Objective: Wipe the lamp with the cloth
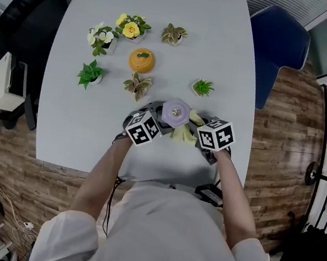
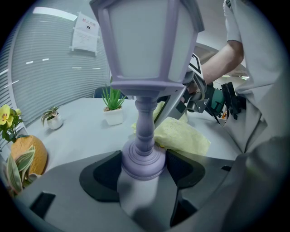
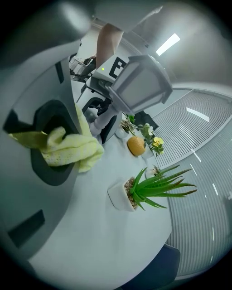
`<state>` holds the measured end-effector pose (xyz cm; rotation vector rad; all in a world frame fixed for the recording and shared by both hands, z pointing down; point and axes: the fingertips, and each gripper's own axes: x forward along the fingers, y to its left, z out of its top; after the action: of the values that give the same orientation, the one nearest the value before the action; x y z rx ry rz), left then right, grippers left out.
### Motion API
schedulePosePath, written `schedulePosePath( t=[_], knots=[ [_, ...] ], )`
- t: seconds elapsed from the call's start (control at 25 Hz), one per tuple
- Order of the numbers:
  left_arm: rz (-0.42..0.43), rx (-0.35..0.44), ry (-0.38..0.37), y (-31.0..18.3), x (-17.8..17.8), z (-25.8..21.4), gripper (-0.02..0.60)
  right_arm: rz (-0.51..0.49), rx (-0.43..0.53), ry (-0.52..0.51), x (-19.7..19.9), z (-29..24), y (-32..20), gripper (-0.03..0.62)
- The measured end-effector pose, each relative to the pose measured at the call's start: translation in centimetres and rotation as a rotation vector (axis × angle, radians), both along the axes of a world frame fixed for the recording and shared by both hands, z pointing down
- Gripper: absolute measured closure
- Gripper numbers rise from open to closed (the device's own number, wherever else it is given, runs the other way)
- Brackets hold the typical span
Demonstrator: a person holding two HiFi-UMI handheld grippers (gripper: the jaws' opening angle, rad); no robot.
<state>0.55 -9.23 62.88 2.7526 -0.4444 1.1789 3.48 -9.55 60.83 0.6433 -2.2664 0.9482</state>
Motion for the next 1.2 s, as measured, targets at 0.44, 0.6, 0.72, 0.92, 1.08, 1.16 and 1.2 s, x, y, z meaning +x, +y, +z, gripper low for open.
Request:
schedulePosePath(
  t=[0.44, 0.6, 0.72, 0.92, 1.08, 1.16, 1.2],
  knots=[
    [0.0, 0.0, 0.0, 0.0, 0.0, -0.1, 0.278, -0.092, -0.036, -0.052, -1.1, -0.4, 2.0, 0.563],
    [0.0, 0.002, 0.0, 0.0, 0.0, 0.0, 0.278, -0.116, -0.035, -0.055, -1.6, -0.4, 2.5, 0.563],
    [0.0, 0.002, 0.0, 0.0, 0.0, 0.0, 0.278, -0.12, -0.038, -0.057, -1.6, -0.4, 2.6, 0.563],
    [0.0, 0.003, 0.0, 0.1, 0.0, -0.1, 0.278, -0.145, -0.04, -0.069, -2.0, -0.5, 3.0, 0.563],
    [0.003, 0.011, 0.005, 0.1, 0.0, -0.1, 0.278, -0.13, -0.035, -0.068, -1.8, -0.5, 2.9, 0.563],
    [0.005, 0.008, 0.005, 0.1, 0.0, 0.0, 0.278, -0.101, -0.023, -0.07, -1.4, -0.9, 2.5, 0.563],
    [0.005, 0.004, 0.004, 0.1, 0.0, 0.0, 0.279, -0.082, -0.016, -0.072, -1.1, -1.1, 2.3, 0.563]
  ],
)
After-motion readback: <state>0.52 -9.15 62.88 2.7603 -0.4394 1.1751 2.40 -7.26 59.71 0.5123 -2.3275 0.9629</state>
